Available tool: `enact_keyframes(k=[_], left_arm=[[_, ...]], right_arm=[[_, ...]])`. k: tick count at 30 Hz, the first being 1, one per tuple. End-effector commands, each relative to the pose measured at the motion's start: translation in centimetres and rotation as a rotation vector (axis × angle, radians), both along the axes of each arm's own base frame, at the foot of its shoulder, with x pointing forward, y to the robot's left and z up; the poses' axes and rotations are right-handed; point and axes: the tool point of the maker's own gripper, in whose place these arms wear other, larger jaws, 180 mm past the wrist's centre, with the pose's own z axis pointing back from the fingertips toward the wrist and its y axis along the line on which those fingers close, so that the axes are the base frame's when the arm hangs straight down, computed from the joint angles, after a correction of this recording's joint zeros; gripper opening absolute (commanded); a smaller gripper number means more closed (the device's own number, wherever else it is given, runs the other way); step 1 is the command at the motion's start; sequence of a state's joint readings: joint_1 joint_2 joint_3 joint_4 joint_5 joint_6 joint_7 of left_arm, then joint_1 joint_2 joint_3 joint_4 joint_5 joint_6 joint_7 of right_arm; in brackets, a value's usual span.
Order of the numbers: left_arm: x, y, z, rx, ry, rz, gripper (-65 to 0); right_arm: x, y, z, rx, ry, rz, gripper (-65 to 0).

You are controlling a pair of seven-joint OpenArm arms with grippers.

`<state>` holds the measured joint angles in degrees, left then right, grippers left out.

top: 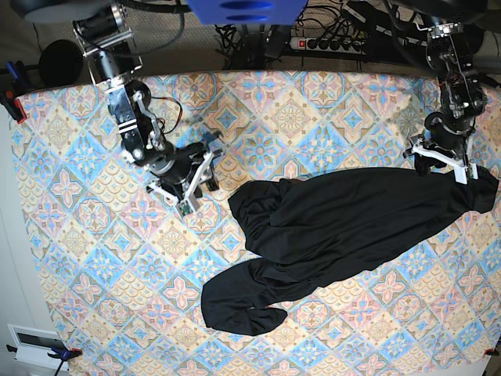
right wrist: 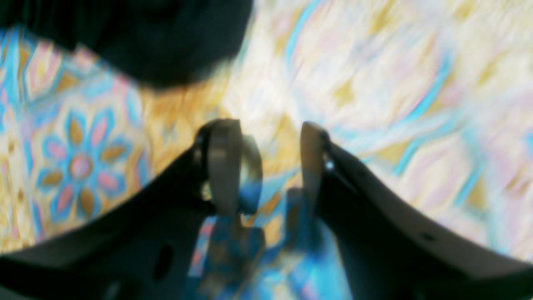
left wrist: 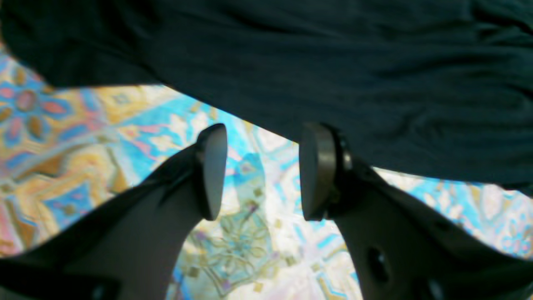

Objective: Layout the t-shirt on the table in an organized manner, then fold the t-shirt properly
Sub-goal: 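Grasp the shirt's other end with the right gripper and pull it outward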

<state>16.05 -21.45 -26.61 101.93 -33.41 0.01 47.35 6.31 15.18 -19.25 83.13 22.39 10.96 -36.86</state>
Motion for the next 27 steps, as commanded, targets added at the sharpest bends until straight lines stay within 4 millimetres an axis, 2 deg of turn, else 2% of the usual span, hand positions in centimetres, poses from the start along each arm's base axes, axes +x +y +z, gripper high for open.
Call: enact_keyframes(k=[1, 5, 11, 14, 16, 20, 25, 27], left_arm=[[0.3, 0.3, 0.9, 0.016, -0.03, -0.001, -39.0], [0.1, -1.4, -0.1, -0.002, -0.006, -0.039, -39.0], [0.2, -3.2, -0.9, -0.018, 0.013, -0.087, -39.0], [0.2, -3.2, -0.9, -0.018, 0.013, -0.086, -39.0], [0.2, -3.2, -0.9, -0.018, 0.013, -0.086, -39.0], [0.2, -3.2, -0.9, -0.018, 0.013, -0.086, -39.0], [0.2, -3.1, -0.9, -0.018, 0.014, -0.084, -39.0], [0.2, -3.2, -0.9, -0.018, 0.014, -0.085, -39.0]], right_arm=[[1.5, 0.1, 1.5, 0.016, -0.052, -0.001, -39.3], [2.8, -0.1, 2.0, 0.008, -0.066, -0.002, -36.1], [2.8, 3.0, 1.4, 0.015, -0.045, 0.064, -36.1], [2.4, 4.4, 0.6, 0.041, -0.015, 0.062, -36.1], [2.9, 5.1, 1.0, 0.051, -0.023, 0.067, -36.1], [4.0, 5.1, 1.0, 0.047, -0.02, 0.059, -36.1], [4.3, 5.4, -0.5, 0.045, 0.03, 0.046, -36.4], [4.4, 5.4, -0.6, 0.044, 0.033, 0.044, -39.6]])
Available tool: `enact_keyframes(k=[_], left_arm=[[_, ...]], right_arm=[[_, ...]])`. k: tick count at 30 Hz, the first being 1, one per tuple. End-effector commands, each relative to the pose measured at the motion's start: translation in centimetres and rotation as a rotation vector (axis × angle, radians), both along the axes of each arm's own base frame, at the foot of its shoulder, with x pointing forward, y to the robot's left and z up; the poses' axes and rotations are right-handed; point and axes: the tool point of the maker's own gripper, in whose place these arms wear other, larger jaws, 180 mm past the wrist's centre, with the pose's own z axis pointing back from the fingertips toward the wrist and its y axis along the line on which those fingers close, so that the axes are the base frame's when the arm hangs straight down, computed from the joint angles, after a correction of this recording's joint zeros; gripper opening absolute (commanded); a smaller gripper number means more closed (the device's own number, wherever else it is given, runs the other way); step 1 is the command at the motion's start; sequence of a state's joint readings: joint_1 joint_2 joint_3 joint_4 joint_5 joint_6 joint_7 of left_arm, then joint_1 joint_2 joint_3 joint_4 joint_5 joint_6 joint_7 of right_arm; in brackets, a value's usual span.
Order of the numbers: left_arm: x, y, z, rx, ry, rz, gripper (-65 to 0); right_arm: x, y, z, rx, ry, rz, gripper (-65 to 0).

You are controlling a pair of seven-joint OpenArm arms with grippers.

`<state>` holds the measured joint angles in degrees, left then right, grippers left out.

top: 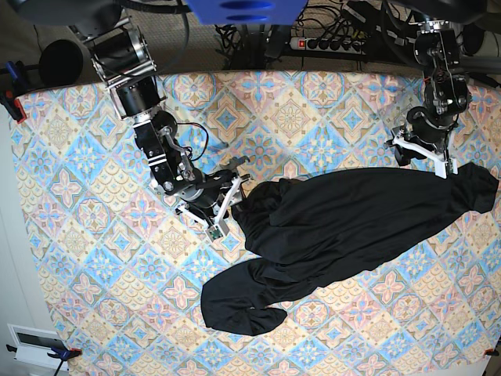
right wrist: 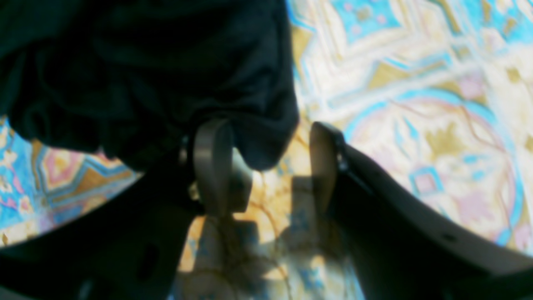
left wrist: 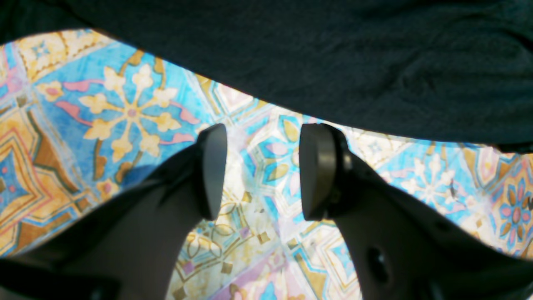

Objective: Layout the t-shirt on the table in an organized manner, then fold the t-shirt properly
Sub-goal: 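Grasp the shirt's other end with the right gripper and pull it outward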

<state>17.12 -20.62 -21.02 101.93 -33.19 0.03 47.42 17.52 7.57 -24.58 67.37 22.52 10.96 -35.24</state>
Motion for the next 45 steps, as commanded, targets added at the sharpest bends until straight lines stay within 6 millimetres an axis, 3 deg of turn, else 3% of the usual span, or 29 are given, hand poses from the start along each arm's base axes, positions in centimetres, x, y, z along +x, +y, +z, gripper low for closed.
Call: enact_keyframes(k=[1, 6, 8, 11, 15, 21, 28, 35, 40, 45], left_arm=[[0.7, 0.4, 1.2, 0.017, -0.042, -0.002, -39.0], [1.0, 0.5, 1.3, 0.018, -0.049, -0.001, -39.0], [1.0, 0.5, 1.4, 0.018, -0.052, 0.0, -39.0], [1.1, 0.4, 1.4, 0.018, -0.055, -0.001, -39.0], [2.1, -1.5, 1.3, 0.002, -0.06, -0.051, -39.0], [3.3, -2.7, 1.1, -0.012, -0.063, -0.082, -39.0], [4.6, -3.8, 0.3, -0.032, -0.048, -0.106, -39.0], [5.8, -6.4, 0.4, -0.005, -0.051, -0.191, -39.0], [6.1, -7.9, -0.3, 0.096, -0.03, -0.276, -39.0], [7.0, -8.1, -0.3, 0.161, -0.053, -0.286, -39.0]], right_arm=[[0.6, 0.1, 0.8, 0.005, -0.019, 0.007, -42.5], [0.5, 0.0, 0.7, 0.007, -0.016, 0.002, -65.0], [0.6, 0.1, 1.3, 0.013, -0.03, 0.004, -64.2], [1.7, 1.4, 5.8, 0.057, -0.151, 0.034, -65.0], [0.5, -3.6, 7.3, 0.032, -0.211, -0.036, -65.0], [-1.9, -10.6, 8.9, -0.012, -0.265, -0.164, -65.0], [-4.8, -20.6, 13.9, -0.139, -0.386, -0.32, -65.0], [-7.9, -30.8, 18.6, -0.037, -0.456, -0.62, -65.0], [-9.2, -35.4, 21.4, -0.062, -0.532, -0.744, -65.0], [-10.1, -36.1, 21.4, -0.08, -0.525, -0.76, -65.0]])
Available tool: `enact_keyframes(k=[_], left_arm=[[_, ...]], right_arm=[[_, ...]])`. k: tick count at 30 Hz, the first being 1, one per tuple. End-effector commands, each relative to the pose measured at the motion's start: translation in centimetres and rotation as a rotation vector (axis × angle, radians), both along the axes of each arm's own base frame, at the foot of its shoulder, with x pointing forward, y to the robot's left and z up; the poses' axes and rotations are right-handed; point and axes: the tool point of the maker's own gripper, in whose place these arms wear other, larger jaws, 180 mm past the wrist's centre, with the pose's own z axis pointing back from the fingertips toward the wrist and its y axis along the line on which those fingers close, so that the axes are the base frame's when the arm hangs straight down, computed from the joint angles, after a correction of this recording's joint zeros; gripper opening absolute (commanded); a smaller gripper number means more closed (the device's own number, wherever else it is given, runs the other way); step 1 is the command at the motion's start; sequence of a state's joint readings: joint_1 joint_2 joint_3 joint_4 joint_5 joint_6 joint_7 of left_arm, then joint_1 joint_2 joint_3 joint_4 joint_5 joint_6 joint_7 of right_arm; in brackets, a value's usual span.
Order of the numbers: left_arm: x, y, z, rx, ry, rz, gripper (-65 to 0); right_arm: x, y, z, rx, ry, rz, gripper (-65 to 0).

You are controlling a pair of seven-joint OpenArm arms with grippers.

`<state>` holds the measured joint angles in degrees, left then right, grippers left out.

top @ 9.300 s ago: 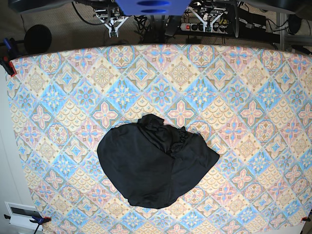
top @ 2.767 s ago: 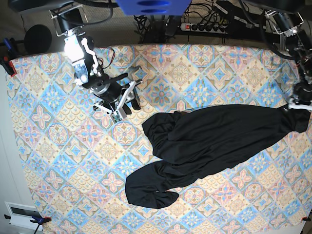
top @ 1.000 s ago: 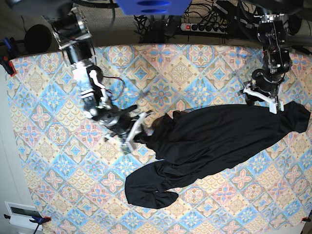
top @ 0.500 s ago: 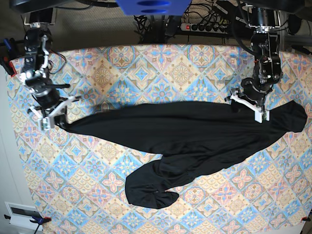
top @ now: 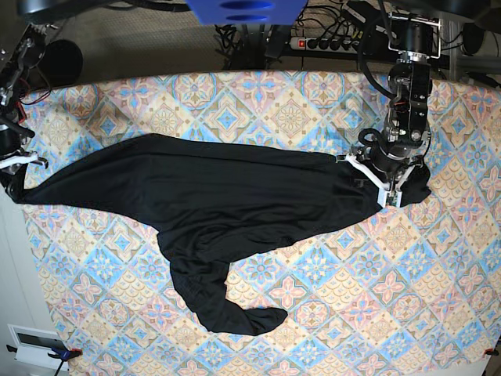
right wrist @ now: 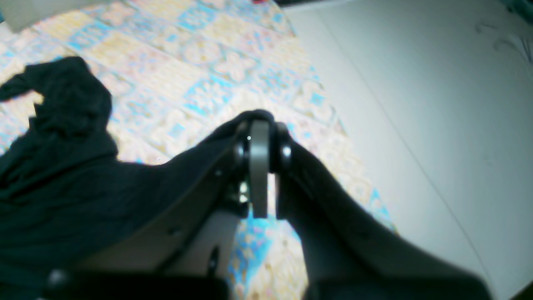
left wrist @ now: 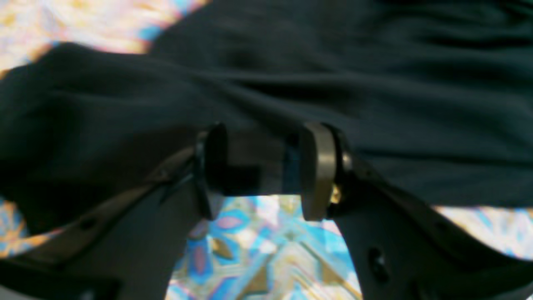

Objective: Layout the t-shirt on the table in an organized manner, then fold the t-shirt properly
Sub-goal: 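Grasp the shirt's other end with the right gripper and pull it outward, then stretch the shirt between both grippers, then release it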

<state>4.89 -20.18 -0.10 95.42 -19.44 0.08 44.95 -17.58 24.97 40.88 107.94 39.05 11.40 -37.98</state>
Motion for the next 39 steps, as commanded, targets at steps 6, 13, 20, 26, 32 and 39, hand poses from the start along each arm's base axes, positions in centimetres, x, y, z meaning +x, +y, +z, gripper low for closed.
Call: enact_keyframes(k=[6, 13, 20, 26, 32, 39], left_arm=[[5.0, 2.2, 1.1, 0.02, -0.074, 0.063, -39.0], [8.5, 1.8, 0.1, -0.015, -0.03, 0.096, -39.2], [9.7, -0.6, -2.9, 0.053, 0.066, -0.01, -65.0], [13.8, 3.6, 2.1, 0.101, -0.075, 0.05, -65.0], [17.3, 8.5, 8.8, 0.183, -0.237, 0.097, -65.0], [20.6, 16.8, 13.7, 0.196, -0.299, 0.291, -65.0]], right_arm=[[0.3, 0.1, 1.1, -0.016, -0.002, 0.015, -65.0], [-0.1, 0.4, -0.6, 0.007, 0.076, 0.019, -65.0], [0.8, 4.1, -2.9, 0.03, 0.14, 0.125, -65.0], [1.0, 5.5, -4.6, -0.028, 0.204, 0.166, -60.0], [1.1, 7.5, -5.9, -0.046, 0.246, 0.223, -55.9], [1.1, 10.2, -7.4, -0.03, 0.28, 0.297, -55.8]])
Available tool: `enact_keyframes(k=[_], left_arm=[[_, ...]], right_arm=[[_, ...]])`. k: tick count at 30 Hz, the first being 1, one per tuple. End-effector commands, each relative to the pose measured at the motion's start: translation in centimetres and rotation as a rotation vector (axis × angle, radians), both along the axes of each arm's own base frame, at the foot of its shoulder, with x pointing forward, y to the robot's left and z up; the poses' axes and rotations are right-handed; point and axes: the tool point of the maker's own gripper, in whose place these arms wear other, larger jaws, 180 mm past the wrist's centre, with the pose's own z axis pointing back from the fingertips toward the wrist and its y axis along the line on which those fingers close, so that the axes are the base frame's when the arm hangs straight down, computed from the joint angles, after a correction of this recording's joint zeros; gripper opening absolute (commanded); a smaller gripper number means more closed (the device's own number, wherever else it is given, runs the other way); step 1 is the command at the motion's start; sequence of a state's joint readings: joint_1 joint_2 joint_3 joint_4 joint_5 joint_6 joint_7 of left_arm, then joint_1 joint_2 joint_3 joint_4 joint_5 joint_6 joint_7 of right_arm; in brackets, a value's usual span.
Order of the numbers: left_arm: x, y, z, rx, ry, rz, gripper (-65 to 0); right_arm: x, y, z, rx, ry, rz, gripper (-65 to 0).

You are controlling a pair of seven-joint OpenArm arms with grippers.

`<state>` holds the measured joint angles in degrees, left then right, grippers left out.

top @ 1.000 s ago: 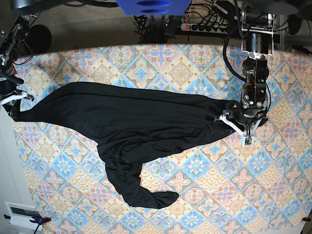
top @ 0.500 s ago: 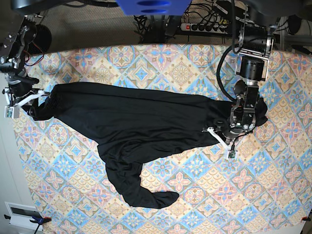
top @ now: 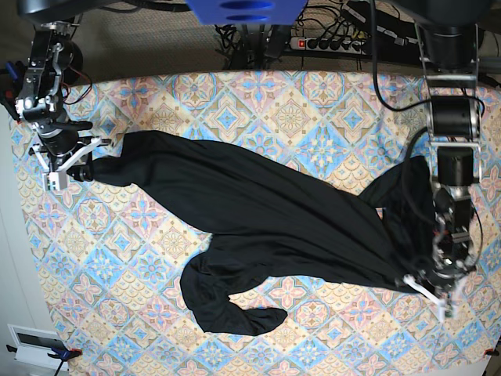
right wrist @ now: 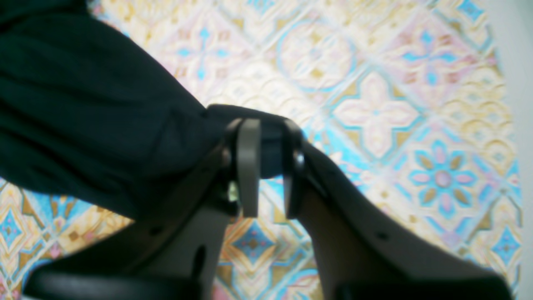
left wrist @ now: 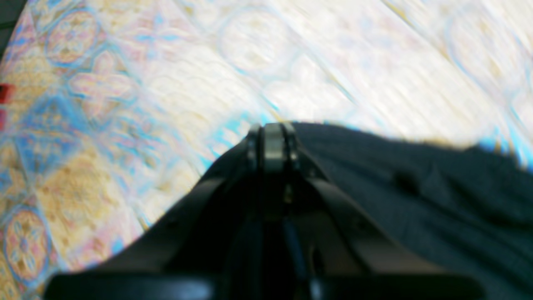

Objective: Layout the t-shirt on the table in an organized manner, then fold the t-shirt properly
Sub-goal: 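Stretch the shirt between both grippers, then release it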

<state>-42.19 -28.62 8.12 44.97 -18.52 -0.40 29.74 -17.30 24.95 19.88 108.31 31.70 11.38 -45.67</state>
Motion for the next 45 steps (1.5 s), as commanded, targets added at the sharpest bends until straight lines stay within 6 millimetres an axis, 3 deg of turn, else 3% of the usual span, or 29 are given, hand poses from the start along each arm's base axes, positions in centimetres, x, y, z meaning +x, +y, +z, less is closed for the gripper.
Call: enact_keyframes(k=[1, 3, 6, 8, 12, 13, 18, 20, 23, 27, 30, 34, 38, 43, 45], left_arm=[[1.3, 2.5, 3.9, 0.021, -0.095, 0.055, -65.0], [1.7, 5.1, 5.7, 0.023, -0.141, 0.112, -65.0], [2.2, 6.8, 6.9, 0.022, -0.181, 0.155, -65.0], [2.5, 7.0, 7.9, 0.019, -0.199, 0.158, -65.0], [2.1, 6.4, 7.2, -0.004, -0.133, 0.15, -64.8], [1.6, 5.9, 6.3, -0.017, -0.091, 0.141, -63.7], [-0.7, -0.4, 5.3, -0.023, -0.061, -0.026, -46.9], [-2.7, -2.1, 4.9, -0.057, -0.079, -0.058, -38.8], [-5.3, -6.5, 3.8, -0.129, -0.073, -0.122, -29.7], [-8.9, -13.0, 1.4, -0.196, -0.012, -0.227, -28.9], [-11.7, -16.5, -1.1, -0.249, 0.059, -0.264, -30.1], [-14.2, -18.5, -5.3, -0.3, 0.154, -0.242, -31.3], [-16.0, -20.2, -8.2, -0.346, 0.225, -0.227, -31.5], [-17.1, -21.7, -11.7, -0.411, 0.313, -0.202, -31.5], [-16.7, -22.1, -12.5, -0.439, 0.303, -0.179, -31.6]], right_arm=[[0.7, 0.3, 1.2, -0.008, -0.042, 0.021, -55.8], [0.6, 1.2, 0.7, 0.0, -0.029, 0.046, -55.8], [0.5, 2.4, 0.1, 0.01, -0.013, 0.077, -55.8], [0.5, 3.0, -0.1, 0.015, -0.007, 0.091, -55.8], [0.4, 4.2, -0.6, 0.025, 0.005, 0.123, -55.8], [0.4, 4.4, -0.6, 0.027, 0.006, 0.128, -55.8], [0.4, 4.3, -0.8, 0.028, 0.011, 0.127, -55.8], [0.4, 4.3, -0.9, 0.028, 0.013, 0.125, -55.8], [0.6, 4.2, -0.8, 0.028, 0.009, 0.124, -55.8], [2.1, 4.3, 0.5, 0.026, -0.037, 0.126, -55.8], [2.3, 4.8, 0.6, 0.029, -0.038, 0.14, -55.8], [2.3, 4.9, 0.5, 0.03, -0.038, 0.143, -55.8], [2.3, 4.9, 0.5, 0.03, -0.038, 0.143, -55.8], [2.3, 4.9, 0.5, 0.03, -0.038, 0.143, -55.8], [2.3, 4.9, 0.5, 0.03, -0.038, 0.143, -55.8]])
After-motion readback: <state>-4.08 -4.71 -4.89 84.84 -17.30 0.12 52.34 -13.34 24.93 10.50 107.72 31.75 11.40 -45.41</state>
